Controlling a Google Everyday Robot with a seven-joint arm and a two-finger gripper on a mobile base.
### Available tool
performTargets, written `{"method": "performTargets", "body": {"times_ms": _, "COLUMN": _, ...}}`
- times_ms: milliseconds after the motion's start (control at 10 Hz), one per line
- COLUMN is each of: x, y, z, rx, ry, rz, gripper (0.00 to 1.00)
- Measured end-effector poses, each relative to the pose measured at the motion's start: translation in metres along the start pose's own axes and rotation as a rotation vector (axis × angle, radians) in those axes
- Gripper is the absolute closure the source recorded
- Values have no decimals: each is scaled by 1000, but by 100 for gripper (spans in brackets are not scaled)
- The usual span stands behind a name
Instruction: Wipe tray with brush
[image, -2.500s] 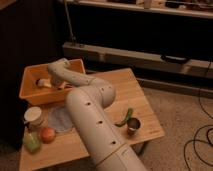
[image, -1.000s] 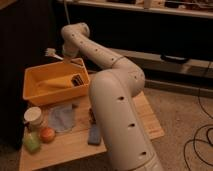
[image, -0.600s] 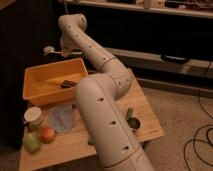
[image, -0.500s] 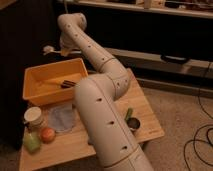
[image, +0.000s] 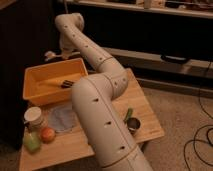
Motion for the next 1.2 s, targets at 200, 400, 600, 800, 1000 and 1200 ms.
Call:
{"method": "performTargets", "body": {"times_ms": 200, "x": 8, "y": 33, "z": 11, "rx": -33, "ry": 37, "rz": -21, "gripper": 100}}
{"method": "performTargets", "body": {"times_ms": 400, "x": 11, "y": 62, "z": 19, "rx": -72, "ry": 58, "rz": -36, "gripper": 100}}
{"method": "performTargets", "body": {"times_ms": 600, "x": 22, "y": 78, "z": 19, "rx": -92, "ry": 63, "rz": -18, "gripper": 100}}
{"method": "performTargets", "body": {"times_ms": 800, "x": 26, "y": 84, "z": 20, "rx": -105, "ry": 66, "rz": -3, "gripper": 100}}
{"method": "performTargets", "body": {"times_ms": 1000, "x": 42, "y": 94, "z": 28, "rx": -133, "ry": 89, "rz": 37, "gripper": 100}}
{"method": "performTargets", "body": {"times_ms": 1200, "x": 64, "y": 86, "z": 36, "rx": -138, "ry": 114, "rz": 76, "gripper": 100}}
